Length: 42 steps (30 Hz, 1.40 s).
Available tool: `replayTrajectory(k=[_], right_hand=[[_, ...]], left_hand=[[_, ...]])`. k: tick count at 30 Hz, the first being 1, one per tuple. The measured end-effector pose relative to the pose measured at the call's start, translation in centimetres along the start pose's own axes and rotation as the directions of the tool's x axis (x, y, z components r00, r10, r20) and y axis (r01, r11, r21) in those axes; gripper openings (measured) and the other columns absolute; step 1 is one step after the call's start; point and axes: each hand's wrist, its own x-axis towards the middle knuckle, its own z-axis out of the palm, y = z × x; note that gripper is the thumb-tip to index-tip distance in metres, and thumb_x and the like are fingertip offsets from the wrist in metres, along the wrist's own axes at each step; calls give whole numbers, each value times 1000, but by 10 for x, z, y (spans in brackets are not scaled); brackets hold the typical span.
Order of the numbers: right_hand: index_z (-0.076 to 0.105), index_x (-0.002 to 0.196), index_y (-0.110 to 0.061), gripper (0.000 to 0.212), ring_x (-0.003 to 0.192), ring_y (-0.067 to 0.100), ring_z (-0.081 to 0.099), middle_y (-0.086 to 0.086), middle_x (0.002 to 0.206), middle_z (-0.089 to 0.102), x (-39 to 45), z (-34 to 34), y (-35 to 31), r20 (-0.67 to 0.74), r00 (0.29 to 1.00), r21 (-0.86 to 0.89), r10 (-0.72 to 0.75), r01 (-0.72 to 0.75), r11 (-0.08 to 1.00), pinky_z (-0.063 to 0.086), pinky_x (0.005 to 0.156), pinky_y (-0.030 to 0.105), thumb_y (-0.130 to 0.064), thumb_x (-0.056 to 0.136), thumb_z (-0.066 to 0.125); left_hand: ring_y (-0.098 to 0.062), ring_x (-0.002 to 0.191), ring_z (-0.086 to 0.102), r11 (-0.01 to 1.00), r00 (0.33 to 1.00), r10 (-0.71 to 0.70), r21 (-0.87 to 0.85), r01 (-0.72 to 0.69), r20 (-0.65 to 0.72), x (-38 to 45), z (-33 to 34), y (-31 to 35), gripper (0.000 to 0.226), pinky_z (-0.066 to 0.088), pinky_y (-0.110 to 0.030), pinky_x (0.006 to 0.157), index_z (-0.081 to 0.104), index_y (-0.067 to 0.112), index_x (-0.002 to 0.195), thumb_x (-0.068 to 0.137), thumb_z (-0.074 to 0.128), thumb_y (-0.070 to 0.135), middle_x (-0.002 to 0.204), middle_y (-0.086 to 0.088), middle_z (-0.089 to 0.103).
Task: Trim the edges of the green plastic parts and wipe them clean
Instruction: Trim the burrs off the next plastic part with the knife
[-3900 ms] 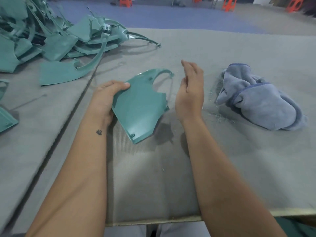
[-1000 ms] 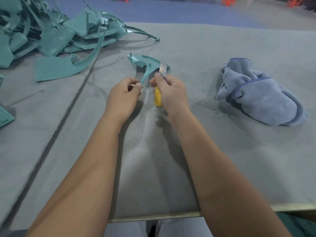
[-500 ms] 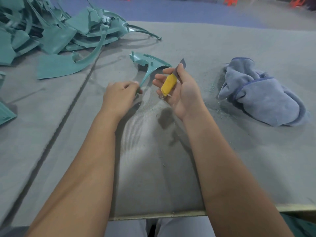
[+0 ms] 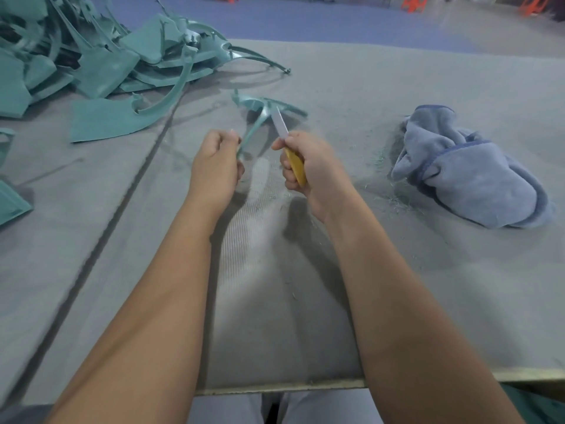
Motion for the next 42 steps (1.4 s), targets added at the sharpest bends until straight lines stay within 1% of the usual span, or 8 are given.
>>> replayTrajectory(k=[3, 10, 15, 25, 31, 35, 39, 42], right_hand=[[61, 84, -18, 23, 44, 14, 43, 3, 61, 53, -4, 1, 2, 67, 997, -13, -45, 46, 999, 34, 45, 21, -25, 99, 45], [60, 71, -9, 34, 38, 14, 27, 6, 50, 45, -6, 5, 4, 183, 983, -80, 27, -13, 997, 19, 40, 20, -24, 98, 48], [57, 66, -9, 37, 35, 14, 28, 3, 43, 43, -4, 5, 9, 184, 982, -153, 29, -1, 988, 22, 38, 21, -22, 99, 47], [53, 67, -8, 36, 37, 8, 23, 3, 49, 32, -2, 6, 20, 119, 989, -132, -83, 99, 986, 20, 38, 18, -18, 101, 45], [49, 70, -9, 35, 33, 6, 23, -2, 46, 33, 8, -2, 20, -59, 998, 211, -31, 43, 977, 20, 37, 17, -22, 102, 44], [51, 71, -11, 34, 36, 7, 25, -2, 47, 37, 9, -4, 21, -80, 996, 268, -28, 49, 962, 22, 39, 18, -25, 101, 46], [56, 73, -12, 31, 39, 11, 32, 1, 50, 44, 6, -6, 22, 67, 994, 170, -91, 78, 982, 24, 41, 21, -27, 99, 49], [62, 72, -12, 30, 40, 11, 38, 3, 51, 51, 2, -2, 23, 227, 963, -14, -148, 155, 988, 29, 40, 21, -26, 97, 52]], left_hand=[[-3, 37, 37, 988, 997, -56, -144, 63, 52, -1, 3, 6, 39, 28, -15, 36, 58, 18, 85, 104, 30, 37, 58, -1, 43], [-7, 43, 38, 927, 979, -144, -326, 186, 147, -7, 13, 11, 62, 29, -17, 39, 59, 16, 89, 103, 10, 52, 49, 4, 49], [-5, 39, 45, 910, 976, -146, -364, 197, 162, -10, 13, 14, 66, 32, -14, 38, 58, 14, 96, 102, 6, 54, 54, 1, 52], [-9, 38, 25, 910, 969, -113, -369, 189, 218, -9, 12, 11, 65, 18, -19, 38, 58, 14, 94, 103, 6, 52, 44, 1, 39], [-9, 38, 22, 933, 967, -106, -313, 177, 230, -11, 6, 7, 66, 19, -20, 39, 59, 15, 103, 102, 5, 53, 42, 4, 32], [-9, 39, 26, 932, 972, -102, -321, 168, 213, -10, 5, 6, 57, 21, -21, 40, 59, 16, 98, 104, 14, 49, 47, 2, 38], [-8, 41, 33, 876, 969, -149, -430, 221, 195, -5, 7, 7, 53, 25, -19, 42, 58, 11, 88, 105, 21, 46, 50, 1, 46], [-12, 52, 50, 806, 958, -177, -526, 273, 226, -3, 5, 8, 57, 41, -22, 50, 61, 8, 86, 104, 23, 46, 58, -3, 59]])
